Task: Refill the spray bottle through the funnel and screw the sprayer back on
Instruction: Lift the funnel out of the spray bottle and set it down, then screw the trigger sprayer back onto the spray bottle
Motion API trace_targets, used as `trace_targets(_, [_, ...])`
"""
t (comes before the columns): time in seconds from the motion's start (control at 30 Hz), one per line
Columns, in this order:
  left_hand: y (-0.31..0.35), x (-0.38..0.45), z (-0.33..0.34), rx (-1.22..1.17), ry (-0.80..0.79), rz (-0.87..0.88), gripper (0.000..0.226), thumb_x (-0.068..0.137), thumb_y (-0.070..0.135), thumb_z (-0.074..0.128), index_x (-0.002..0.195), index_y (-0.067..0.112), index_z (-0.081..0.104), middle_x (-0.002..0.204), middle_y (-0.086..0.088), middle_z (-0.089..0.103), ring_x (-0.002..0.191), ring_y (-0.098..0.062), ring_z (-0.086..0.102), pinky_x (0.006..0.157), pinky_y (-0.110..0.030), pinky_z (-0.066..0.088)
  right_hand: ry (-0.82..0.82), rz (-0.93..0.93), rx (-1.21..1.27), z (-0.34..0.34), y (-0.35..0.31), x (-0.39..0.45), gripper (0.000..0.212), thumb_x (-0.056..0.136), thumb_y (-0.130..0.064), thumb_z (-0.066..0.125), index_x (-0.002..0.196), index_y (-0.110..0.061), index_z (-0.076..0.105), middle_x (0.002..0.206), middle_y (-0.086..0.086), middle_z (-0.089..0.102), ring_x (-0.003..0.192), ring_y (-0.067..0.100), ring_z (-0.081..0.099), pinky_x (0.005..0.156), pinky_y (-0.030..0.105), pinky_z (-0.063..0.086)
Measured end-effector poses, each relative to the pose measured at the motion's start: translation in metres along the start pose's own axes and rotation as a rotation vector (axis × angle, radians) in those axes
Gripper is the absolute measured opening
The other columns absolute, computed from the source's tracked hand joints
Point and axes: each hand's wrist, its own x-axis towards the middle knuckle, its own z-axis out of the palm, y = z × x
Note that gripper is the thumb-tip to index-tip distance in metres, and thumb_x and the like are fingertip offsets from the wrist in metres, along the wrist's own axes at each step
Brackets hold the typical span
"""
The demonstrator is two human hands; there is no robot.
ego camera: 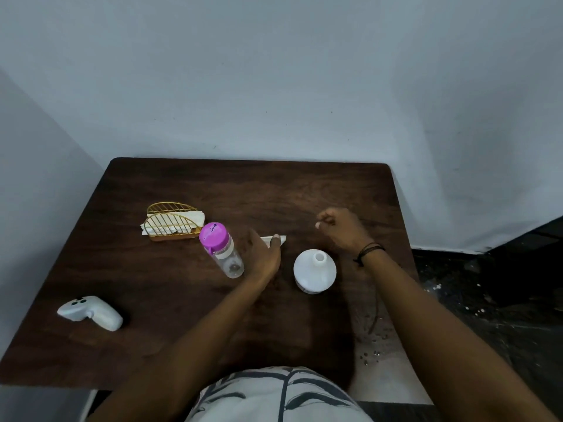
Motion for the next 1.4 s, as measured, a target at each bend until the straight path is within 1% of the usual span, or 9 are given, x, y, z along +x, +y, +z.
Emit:
trace_targets(0.13, [0.004,-0.012,0.002,0.044,0.083,0.158,0.066,0.098,0.044,0.05,0.151,0.011,0.028,0.158,-0.011,0.033,0.146,-0.03,0.029,0.118,-0.049,0.028,0.269,0.024,0.009,-0.022,0.032,-0.032,0.02,0.09,-0.026,0.067,0.108,-0.016,0.069,0.102,-0.001,0.069,0.089,0.011,0.061,0.077,0.024,0.047])
trace_targets(0.23, [0.011,-0.026,0.005,-0.054,0.114,0.326,0.049,0.098,0.036,0.056,0.142,0.018,0.044,0.149,-0.004,0.045,0.127,-0.01,0.043,0.105,-0.033,0.037,0.417,0.076,-0.043,-0.028,0.062,-0.06,0.017,0.089,-0.024,0.064,0.103,-0.015,0.066,0.099,0.004,0.067,0.086,0.015,0.059,0.074,0.026,0.046])
trace_targets(0.3, [0.02,-0.034,0.007,-0.129,0.06,0.409,0.041,0.098,0.031,0.058,0.136,0.018,0.051,0.14,-0.001,0.052,0.122,-0.011,0.05,0.102,-0.035,0.044,0.48,0.108,-0.047,-0.026,0.079,-0.075,0.014,0.087,-0.019,0.064,0.1,-0.013,0.063,0.1,0.011,0.063,0.086,0.018,0.055,0.071,0.024,0.04])
trace_targets(0.47, [0.044,-0.052,0.01,-0.239,0.027,0.553,0.026,0.099,0.022,0.058,0.121,0.011,0.063,0.119,-0.001,0.066,0.112,-0.018,0.062,0.096,-0.046,0.052,0.437,0.276,-0.089,-0.016,0.099,-0.103,0.028,0.084,-0.022,0.067,0.105,-0.01,0.054,0.11,0.019,0.051,0.098,0.037,0.055,0.075,0.033,0.044])
trace_targets(0.7, [0.058,-0.072,0.024,-0.208,-0.001,0.8,0.018,0.094,0.024,0.058,0.11,0.018,0.067,0.106,0.012,0.068,0.103,-0.013,0.064,0.088,-0.045,0.055,0.293,0.35,-0.218,-0.008,0.091,-0.116,0.042,0.088,-0.036,0.065,0.118,-0.01,0.052,0.128,0.023,0.051,0.113,0.039,0.052,0.093,0.042,0.049])
trace_targets(0.8, [0.057,-0.077,0.032,-0.179,-0.039,0.839,0.02,0.093,0.027,0.057,0.109,0.021,0.067,0.105,0.013,0.068,0.102,-0.012,0.064,0.088,-0.042,0.054,0.308,0.351,-0.229,-0.007,0.088,-0.117,0.036,0.091,-0.031,0.062,0.116,-0.008,0.051,0.124,0.021,0.054,0.114,0.036,0.051,0.09,0.038,0.045])
trace_targets(1.03, [0.047,-0.076,0.037,-0.066,-0.046,0.844,0.022,0.091,0.032,0.057,0.109,0.024,0.066,0.104,0.02,0.064,0.102,-0.004,0.059,0.091,-0.028,0.049,0.393,0.449,0.037,-0.007,0.089,-0.11,0.024,0.089,-0.02,0.068,0.101,-0.005,0.054,0.103,0.018,0.061,0.086,0.028,0.055,0.055,0.024,0.032])
trace_targets(1.3, [0.042,-0.069,0.035,-0.053,-0.019,0.807,0.019,0.091,0.018,0.065,0.11,0.022,0.066,0.103,0.021,0.063,0.1,-0.006,0.059,0.089,-0.028,0.049,0.648,0.427,0.443,-0.009,0.069,-0.111,0.025,0.079,-0.027,0.076,0.09,-0.016,0.057,0.087,-0.004,0.06,0.075,0.011,0.056,0.056,0.022,0.039])
trace_targets(1.4, [0.041,-0.068,0.033,-0.078,-0.023,0.764,0.022,0.091,0.017,0.067,0.112,0.02,0.066,0.102,0.021,0.063,0.104,-0.008,0.06,0.093,-0.034,0.052,0.704,0.39,0.599,-0.016,0.051,-0.111,0.025,0.077,-0.022,0.079,0.088,-0.019,0.057,0.087,-0.005,0.063,0.079,0.014,0.061,0.059,0.02,0.043])
